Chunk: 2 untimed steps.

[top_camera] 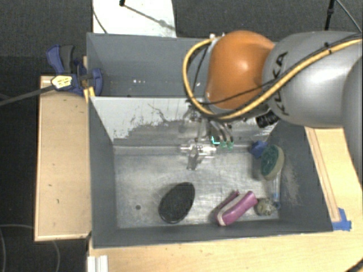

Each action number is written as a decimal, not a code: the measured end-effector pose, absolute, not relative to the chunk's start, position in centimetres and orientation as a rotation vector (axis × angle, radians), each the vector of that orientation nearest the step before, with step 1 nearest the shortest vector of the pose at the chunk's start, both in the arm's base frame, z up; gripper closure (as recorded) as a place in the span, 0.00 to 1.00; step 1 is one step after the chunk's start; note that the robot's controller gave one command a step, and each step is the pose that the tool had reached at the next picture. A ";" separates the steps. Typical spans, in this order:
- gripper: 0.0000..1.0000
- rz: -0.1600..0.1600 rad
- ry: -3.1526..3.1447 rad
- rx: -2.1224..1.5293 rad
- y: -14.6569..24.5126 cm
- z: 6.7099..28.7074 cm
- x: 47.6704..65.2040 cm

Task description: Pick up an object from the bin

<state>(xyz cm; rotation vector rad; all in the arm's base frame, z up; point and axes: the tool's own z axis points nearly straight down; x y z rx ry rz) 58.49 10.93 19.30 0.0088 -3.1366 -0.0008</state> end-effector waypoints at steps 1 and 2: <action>0.00 0.001 -3.105 -0.458 8.9 14.0 58.0; 0.00 -0.003 -3.116 -0.453 7.3 7.4 58.9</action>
Offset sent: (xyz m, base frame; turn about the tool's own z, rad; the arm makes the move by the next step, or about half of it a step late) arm -0.0041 -0.0192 -0.0518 0.2975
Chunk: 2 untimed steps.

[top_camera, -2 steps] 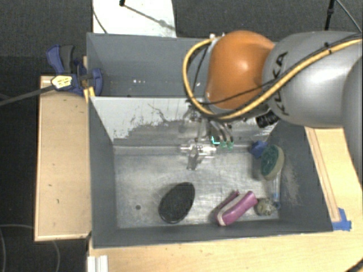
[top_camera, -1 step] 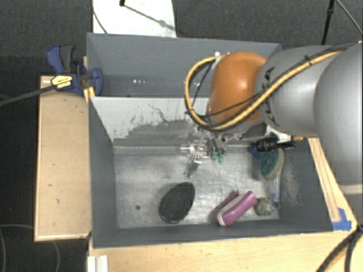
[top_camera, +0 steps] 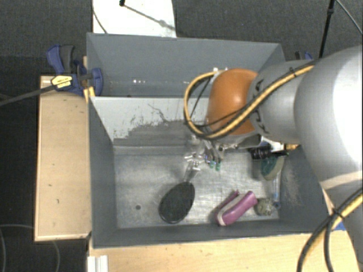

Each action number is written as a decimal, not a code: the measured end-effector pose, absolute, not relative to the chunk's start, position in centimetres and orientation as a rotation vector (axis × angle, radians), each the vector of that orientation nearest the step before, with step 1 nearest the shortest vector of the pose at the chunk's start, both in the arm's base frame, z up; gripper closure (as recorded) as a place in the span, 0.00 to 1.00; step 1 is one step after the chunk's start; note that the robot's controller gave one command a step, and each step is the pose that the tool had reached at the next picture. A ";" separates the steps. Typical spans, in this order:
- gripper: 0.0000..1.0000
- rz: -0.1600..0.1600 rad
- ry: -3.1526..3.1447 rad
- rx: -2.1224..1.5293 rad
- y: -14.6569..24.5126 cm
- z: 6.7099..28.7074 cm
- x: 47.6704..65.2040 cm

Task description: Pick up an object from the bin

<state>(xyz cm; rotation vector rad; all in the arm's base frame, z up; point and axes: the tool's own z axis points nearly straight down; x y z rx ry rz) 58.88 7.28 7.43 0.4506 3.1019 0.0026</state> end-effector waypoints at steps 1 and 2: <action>1.00 0.005 3.099 0.453 7.4 7.6 58.9; 1.00 0.004 3.102 0.448 6.8 12.4 58.4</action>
Offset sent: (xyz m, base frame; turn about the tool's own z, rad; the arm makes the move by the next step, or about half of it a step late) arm 0.0000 0.0000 0.0000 0.0000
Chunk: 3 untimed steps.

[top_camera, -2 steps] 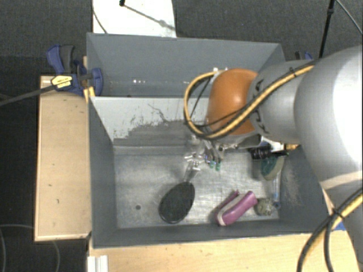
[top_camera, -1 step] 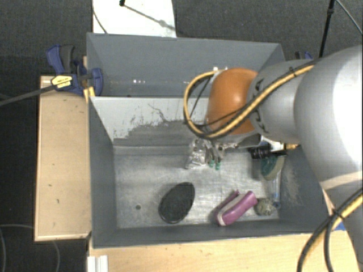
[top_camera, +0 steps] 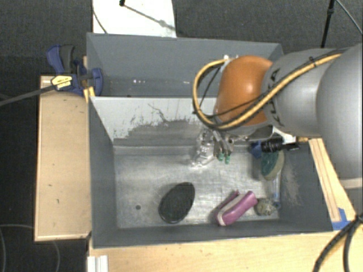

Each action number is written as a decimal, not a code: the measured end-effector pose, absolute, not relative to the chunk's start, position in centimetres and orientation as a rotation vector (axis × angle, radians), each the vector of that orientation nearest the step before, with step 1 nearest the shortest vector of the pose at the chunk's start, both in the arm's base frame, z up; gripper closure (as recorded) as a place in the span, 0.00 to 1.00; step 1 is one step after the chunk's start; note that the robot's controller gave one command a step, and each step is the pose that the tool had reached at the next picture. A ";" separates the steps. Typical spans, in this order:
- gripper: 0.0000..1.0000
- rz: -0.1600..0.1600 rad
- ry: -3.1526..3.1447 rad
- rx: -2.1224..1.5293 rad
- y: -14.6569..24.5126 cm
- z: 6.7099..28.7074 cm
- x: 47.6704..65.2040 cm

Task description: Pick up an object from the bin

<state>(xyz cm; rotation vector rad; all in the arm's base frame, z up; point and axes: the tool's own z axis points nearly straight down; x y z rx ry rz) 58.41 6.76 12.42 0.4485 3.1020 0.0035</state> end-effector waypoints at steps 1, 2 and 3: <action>1.00 0.003 3.105 0.435 6.5 14.2 58.6; 0.00 0.003 3.107 0.437 6.5 14.1 58.6; 0.00 0.002 3.119 0.311 4.9 8.3 58.9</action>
Offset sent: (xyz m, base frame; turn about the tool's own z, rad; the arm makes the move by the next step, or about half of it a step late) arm 0.0008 -0.0032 0.0163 -0.0135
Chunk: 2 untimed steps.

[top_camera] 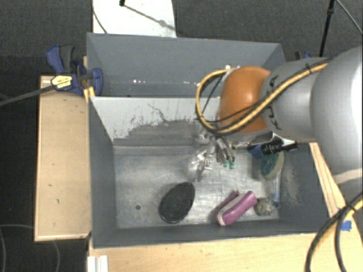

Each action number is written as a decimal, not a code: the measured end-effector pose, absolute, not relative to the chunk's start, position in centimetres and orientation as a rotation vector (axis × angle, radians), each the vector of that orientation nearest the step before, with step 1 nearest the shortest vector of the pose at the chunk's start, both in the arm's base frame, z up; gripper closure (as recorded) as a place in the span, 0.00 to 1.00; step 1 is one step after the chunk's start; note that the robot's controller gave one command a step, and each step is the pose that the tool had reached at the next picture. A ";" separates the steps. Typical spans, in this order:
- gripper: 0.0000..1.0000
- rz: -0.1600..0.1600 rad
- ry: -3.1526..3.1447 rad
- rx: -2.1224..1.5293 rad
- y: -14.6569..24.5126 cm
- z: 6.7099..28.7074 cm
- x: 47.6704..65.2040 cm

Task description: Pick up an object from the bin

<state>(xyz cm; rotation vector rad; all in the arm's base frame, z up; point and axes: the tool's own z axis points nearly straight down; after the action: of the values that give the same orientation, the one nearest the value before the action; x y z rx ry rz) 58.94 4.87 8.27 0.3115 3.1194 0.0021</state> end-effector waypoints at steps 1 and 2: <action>1.00 0.002 3.123 0.315 4.9 8.0 58.8; 1.00 0.005 3.104 0.420 5.1 16.8 59.0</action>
Offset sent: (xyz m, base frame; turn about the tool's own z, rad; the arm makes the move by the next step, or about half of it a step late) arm 0.0000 0.0000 0.0000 0.0000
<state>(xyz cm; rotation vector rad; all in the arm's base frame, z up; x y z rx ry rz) 59.01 5.12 16.81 0.4195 3.1036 0.0045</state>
